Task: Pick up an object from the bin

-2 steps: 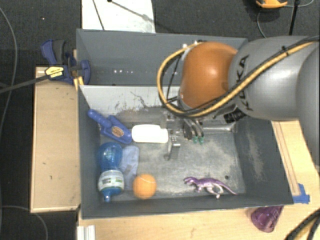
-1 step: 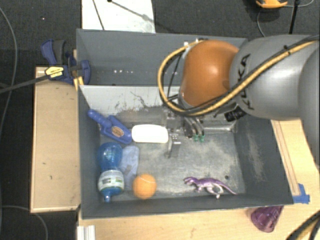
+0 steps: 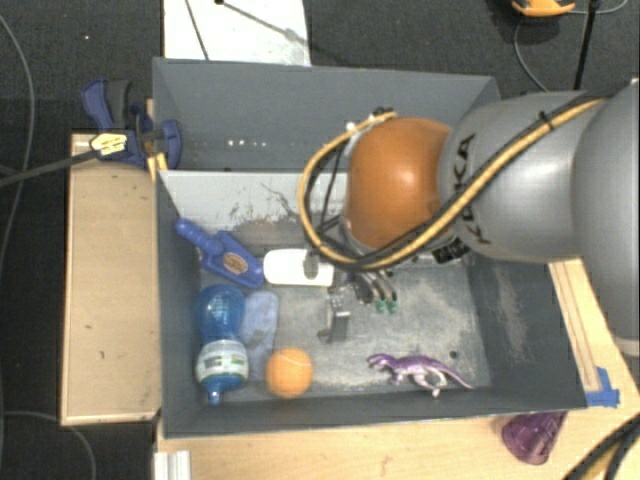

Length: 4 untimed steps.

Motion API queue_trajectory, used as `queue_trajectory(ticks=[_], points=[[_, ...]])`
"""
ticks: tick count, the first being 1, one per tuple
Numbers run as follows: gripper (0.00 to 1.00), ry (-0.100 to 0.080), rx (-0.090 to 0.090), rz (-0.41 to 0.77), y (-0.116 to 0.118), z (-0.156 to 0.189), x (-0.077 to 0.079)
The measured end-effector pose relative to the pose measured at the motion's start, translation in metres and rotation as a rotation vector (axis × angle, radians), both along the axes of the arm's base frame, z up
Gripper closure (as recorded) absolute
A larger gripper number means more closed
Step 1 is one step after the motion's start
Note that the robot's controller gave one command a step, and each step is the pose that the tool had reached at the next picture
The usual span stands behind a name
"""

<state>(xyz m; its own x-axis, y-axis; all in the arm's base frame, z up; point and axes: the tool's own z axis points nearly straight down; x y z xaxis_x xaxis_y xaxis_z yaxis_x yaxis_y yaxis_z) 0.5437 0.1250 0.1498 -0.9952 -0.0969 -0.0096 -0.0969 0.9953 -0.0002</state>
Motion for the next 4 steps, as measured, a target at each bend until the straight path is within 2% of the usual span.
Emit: queue_trajectory(ticks=[1, 2, 3, 4], points=[[0.0, 0.003, 0.004, 0.114, -0.012, -0.063, -0.03], [0.0, 0.008, -0.006, 0.158, 0.005, -0.083, -0.042], [0.0, 0.003, -0.001, 0.187, 0.03, -0.079, -0.043], [1.0, 0.005, -0.006, 0.421, 0.002, -0.079, -0.004]])
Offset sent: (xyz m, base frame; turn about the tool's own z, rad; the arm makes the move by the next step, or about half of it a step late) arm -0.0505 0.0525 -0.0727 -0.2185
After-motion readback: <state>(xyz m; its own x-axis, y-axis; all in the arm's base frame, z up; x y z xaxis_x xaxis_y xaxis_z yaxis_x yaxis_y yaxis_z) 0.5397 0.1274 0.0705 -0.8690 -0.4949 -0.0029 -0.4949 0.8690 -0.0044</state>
